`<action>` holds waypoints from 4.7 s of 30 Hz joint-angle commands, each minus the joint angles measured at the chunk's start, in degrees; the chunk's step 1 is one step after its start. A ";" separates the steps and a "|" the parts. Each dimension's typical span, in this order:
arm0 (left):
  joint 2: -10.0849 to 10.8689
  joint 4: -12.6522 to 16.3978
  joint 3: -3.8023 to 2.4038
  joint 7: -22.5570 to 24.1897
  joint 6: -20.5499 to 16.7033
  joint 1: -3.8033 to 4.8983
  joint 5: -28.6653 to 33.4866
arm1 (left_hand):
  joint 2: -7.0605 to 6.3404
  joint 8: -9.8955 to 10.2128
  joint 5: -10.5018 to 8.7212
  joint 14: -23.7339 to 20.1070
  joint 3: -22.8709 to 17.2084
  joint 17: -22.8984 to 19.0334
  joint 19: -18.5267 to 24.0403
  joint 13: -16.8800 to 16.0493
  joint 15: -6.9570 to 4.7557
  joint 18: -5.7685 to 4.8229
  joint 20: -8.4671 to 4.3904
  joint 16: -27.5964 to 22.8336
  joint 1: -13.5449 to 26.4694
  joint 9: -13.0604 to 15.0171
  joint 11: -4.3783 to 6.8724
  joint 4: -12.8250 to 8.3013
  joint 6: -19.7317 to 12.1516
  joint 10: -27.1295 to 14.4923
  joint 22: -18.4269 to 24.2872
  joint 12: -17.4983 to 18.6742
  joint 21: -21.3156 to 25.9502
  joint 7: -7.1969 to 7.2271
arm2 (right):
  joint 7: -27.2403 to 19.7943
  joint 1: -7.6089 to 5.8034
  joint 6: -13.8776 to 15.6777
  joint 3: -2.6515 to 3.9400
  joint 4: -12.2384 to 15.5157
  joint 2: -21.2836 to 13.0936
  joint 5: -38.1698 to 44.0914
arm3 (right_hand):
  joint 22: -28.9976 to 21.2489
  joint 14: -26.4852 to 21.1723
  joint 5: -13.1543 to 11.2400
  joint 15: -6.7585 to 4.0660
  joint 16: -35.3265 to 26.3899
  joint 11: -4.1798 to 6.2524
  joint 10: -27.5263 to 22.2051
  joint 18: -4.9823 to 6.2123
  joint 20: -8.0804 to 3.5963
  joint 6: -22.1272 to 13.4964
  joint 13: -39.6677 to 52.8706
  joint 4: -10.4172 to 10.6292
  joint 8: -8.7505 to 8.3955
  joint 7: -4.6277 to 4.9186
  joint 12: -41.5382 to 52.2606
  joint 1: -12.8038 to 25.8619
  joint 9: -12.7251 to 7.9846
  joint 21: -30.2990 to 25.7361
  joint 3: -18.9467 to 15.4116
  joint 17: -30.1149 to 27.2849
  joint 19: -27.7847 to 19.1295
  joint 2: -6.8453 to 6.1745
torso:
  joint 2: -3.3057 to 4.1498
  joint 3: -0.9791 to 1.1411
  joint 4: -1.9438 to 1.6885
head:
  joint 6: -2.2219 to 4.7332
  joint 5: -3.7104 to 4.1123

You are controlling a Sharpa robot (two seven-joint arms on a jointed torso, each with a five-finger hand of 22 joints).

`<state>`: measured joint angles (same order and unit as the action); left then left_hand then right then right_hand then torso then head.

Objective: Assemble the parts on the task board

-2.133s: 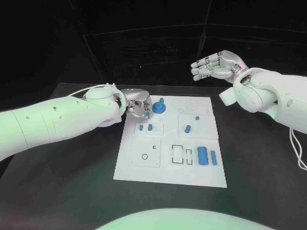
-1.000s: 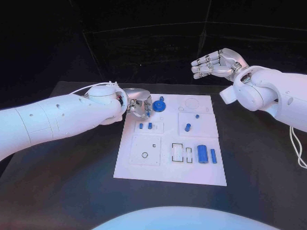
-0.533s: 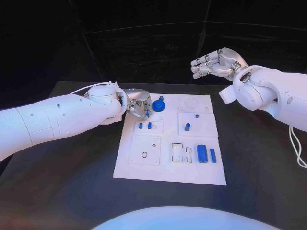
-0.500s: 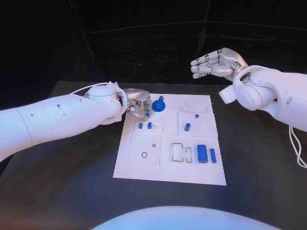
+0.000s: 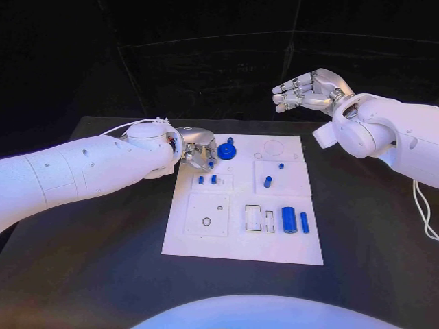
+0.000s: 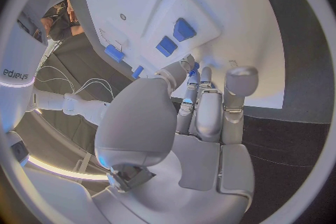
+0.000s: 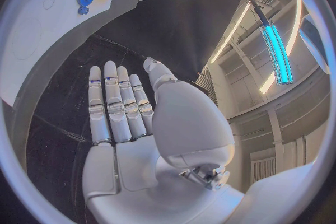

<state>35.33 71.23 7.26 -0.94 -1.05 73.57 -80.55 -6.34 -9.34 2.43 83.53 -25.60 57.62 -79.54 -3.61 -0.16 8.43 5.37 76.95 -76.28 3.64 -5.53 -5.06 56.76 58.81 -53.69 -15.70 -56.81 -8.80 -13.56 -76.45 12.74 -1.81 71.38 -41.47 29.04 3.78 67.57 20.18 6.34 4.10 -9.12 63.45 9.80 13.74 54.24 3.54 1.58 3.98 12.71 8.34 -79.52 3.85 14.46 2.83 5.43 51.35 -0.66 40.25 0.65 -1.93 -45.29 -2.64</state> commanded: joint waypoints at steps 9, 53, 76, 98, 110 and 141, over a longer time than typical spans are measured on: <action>1.24 0.50 -0.03 1.49 -2.63 0.00 1.63 | -1.73 1.65 0.27 -0.58 2.05 -1.55 1.02 -0.06 0.69 -0.55 0.55 -0.45 1.15 0.04 -0.19 0.36 -2.11 -2.18 1.55 1.53 1.97 -0.19 | -0.17 -0.13 -0.20 0.04 -0.08 -0.24 0.04 | 0.01 -0.04 0.20 0.25 -0.31 0.14 -0.40 0.78 -0.05 -0.31 -0.01 -0.14 0.09 0.03 -0.11 0.16 0.03 -0.40 0.40 -0.08 0.37 -0.37 | -0.04 -0.07 -0.10 | 0.08 0.14; 14.60 15.95 -1.36 29.89 -9.66 -0.25 83.86 | 1.93 1.57 0.33 -13.91 7.28 -28.60 10.39 -1.74 0.80 2.01 0.97 -14.07 1.15 0.28 0.19 3.60 1.50 -0.84 16.58 -4.33 19.78 0.09 | 19.44 6.40 -0.17 -0.05 12.20 -7.56 62.61 | 17.99 18.61 -5.75 -7.02 49.15 4.98 5.72 0.58 -9.60 7.59 0.34 -10.76 -0.18 -4.43 0.79 3.14 -0.02 29.31 12.92 33.97 15.45 -4.47 | -0.33 -0.20 0.17 | 4.35 7.73; 14.47 16.63 -1.30 30.08 -10.06 -0.62 83.98 | 1.81 1.66 0.33 -14.17 7.73 -29.27 10.35 -1.75 0.84 2.01 1.02 -14.32 1.48 0.26 0.15 3.82 1.42 -0.91 16.82 -4.65 20.11 -0.02 | 19.08 8.40 -3.18 -0.04 10.41 -4.67 64.03 | 20.51 18.54 -5.68 -6.50 59.17 4.16 3.77 0.69 -9.06 7.03 0.11 -11.68 0.00 -3.66 -0.35 4.15 0.09 33.11 16.44 44.43 14.56 -4.72 | -0.30 -0.24 0.22 | 3.73 6.74; 14.40 16.34 -1.30 29.71 -10.14 -0.62 83.98 | 2.17 1.91 0.33 -14.28 7.71 -29.55 10.26 -1.73 0.87 2.02 1.04 -14.37 1.11 0.19 0.09 3.75 1.07 -1.09 17.05 -4.91 20.40 -0.17 | 20.01 8.70 -6.63 -0.04 9.77 -3.34 64.03 | 22.46 18.53 -6.36 -6.95 65.32 4.74 5.45 0.73 -9.15 9.07 0.14 -11.95 0.27 -4.22 -0.46 4.42 0.18 36.10 19.63 51.00 13.95 -3.99 | -0.29 -0.24 0.26 | 3.13 6.34; 14.28 16.01 -1.30 29.39 -10.31 -0.62 83.98 | 2.18 1.98 0.33 -14.28 7.72 -29.59 10.23 -1.72 0.88 2.02 1.05 -14.35 1.01 0.18 0.06 3.70 0.96 -1.14 17.10 -4.97 20.47 -0.23 | 22.63 8.80 -4.07 -0.05 9.82 -3.05 65.97 | 24.39 18.73 -12.43 -7.57 69.72 5.32 7.33 0.77 -9.25 11.19 0.21 -12.52 0.54 -4.69 -0.28 3.07 0.29 39.09 24.22 56.02 13.66 -1.89 | -0.31 -0.23 0.29 | 2.80 6.30; 14.15 14.14 -1.30 29.16 -11.19 -0.83 83.98 | 2.20 2.20 0.33 -14.19 7.93 -29.63 10.05 -1.71 1.02 1.98 1.12 -14.22 0.95 0.16 -0.20 3.70 0.53 -1.18 17.28 -5.27 20.67 -0.77 | 22.41 8.74 6.45 0.08 19.97 -8.84 63.22 | 27.63 18.58 -12.36 -7.51 71.01 5.27 7.71 0.42 -9.22 11.58 0.22 -12.75 0.21 -4.57 -0.48 3.28 0.19 42.14 27.11 57.12 13.95 -2.41 | -0.37 -0.27 0.26 | 2.88 6.04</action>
<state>49.53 85.36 6.00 27.78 -12.15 72.69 3.23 -4.60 -7.33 2.67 69.62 -18.03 28.04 -69.49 -5.27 0.83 9.67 6.21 62.85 -75.17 3.82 -5.64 -1.26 57.33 57.93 -36.46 -20.65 -36.40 -9.11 9.47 -67.59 16.14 -1.79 90.62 -50.21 93.87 31.37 84.16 7.64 -0.83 74.87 -3.80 70.62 9.79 4.50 65.55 3.71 -11.11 4.13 8.06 7.85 -76.45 3.95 56.41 29.63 62.51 65.42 -3.00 39.89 0.40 -1.59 -42.40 3.54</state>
